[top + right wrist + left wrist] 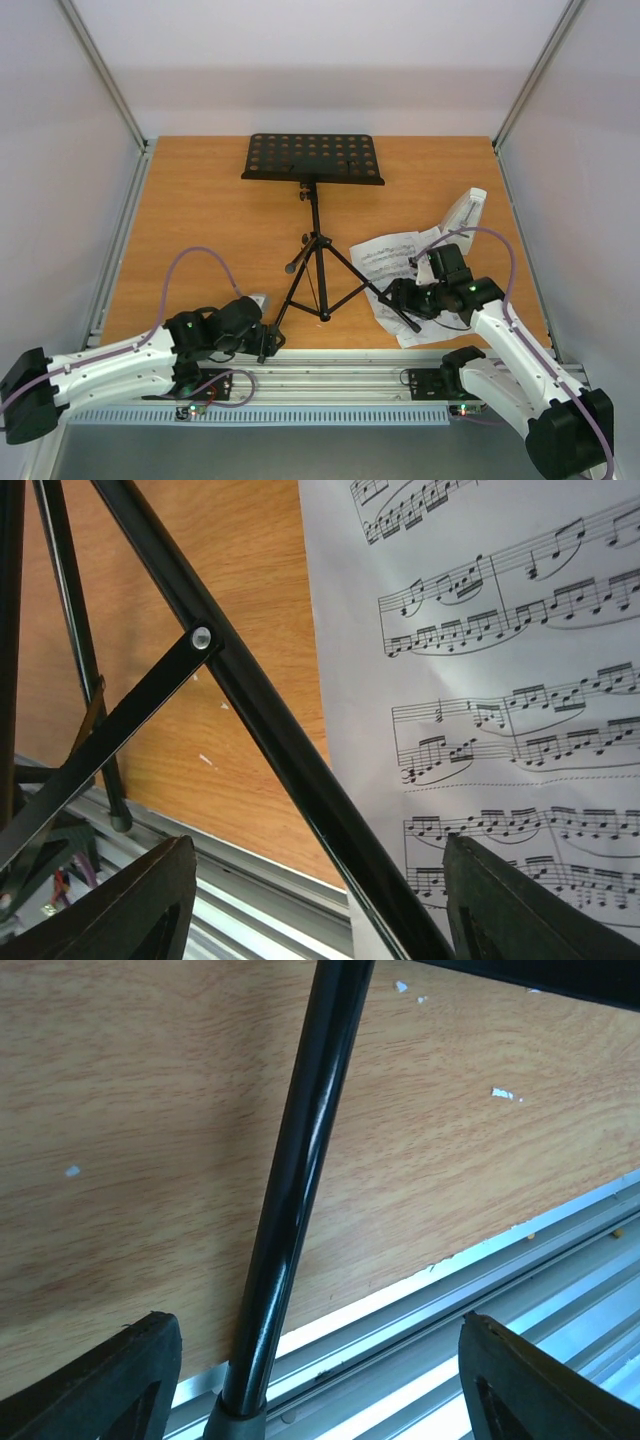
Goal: Pack up the instrument practice props
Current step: Close the music stand at the center of the board.
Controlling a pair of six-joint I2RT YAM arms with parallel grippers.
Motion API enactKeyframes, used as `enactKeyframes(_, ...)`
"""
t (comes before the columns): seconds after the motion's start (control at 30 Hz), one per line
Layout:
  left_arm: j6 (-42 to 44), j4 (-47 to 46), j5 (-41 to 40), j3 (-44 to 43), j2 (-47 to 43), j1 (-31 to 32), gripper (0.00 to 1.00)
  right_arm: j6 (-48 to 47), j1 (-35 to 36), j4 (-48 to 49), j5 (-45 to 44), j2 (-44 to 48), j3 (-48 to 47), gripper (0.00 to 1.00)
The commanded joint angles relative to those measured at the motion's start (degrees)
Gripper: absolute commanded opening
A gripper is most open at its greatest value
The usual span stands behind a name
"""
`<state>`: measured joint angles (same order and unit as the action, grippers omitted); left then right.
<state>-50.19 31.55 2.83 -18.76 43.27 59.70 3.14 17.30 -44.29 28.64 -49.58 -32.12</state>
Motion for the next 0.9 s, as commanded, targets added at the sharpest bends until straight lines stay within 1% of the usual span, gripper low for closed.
enactKeyframes(0.0, -0.35, -2.78, -0.04, 0.51, 1.46, -0.02, 0.76, -0.09, -0.03, 0.23, 2.17, 0.02, 1.17, 0.67)
enactKeyframes(0.13, -0.04, -2.17, -1.67, 0.05, 2.57, -0.02, 0.73, -0.58, 0.51, 0.43, 3.37, -0.38, 1.18, 0.61)
enactKeyframes(0.23, 0.40, -3.99, -1.38, 0.13, 3.23, -0.02, 0.70, -0.75, 1.10, 0.59, 4.09, -0.47, 1.27, 0.57)
enactKeyframes(0.33, 0.75, -5.38, -0.59, -0.23, 5.31, -0.02, 0.64, -0.81, 1.87, 0.93, 4.40, -1.02, 1.51, 0.50)
enactKeyframes(0.4, 1.33, -5.76, -0.19, -0.96, 7.15, -0.02, 0.59, -0.76, 2.39, 1.28, 4.32, -1.16, 1.74, 0.48)
enactKeyframes(0.47, 1.94, -5.90, 0.07, -1.77, 8.77, -0.02, 0.54, -0.68, 2.83, 1.68, 4.08, -1.43, 2.02, 0.47)
enactKeyframes(0.6, 2.72, -6.79, 0.07, -2.46, 10.88, -0.02, 0.46, -0.42, 3.63, 2.78, 3.65, -1.88, 2.73, 0.46)
enactKeyframes(0.7, 3.04, -7.03, -0.18, -2.74, 12.21, -0.02, 0.43, -0.32, 4.28, 3.66, 3.20, -2.41, 3.18, 0.45)
enactKeyframes(0.8, 3.34, -7.10, -0.28, -3.10, 13.08, -0.02, 0.37, -0.56, 5.03, 4.40, 2.51, -3.11, 3.45, 0.46)
enactKeyframes(0.87, 3.40, -7.12, -0.35, -3.23, 13.32, -0.02, 0.34, -0.64, 5.42, 4.84, 1.87, -3.53, 3.59, 0.48)
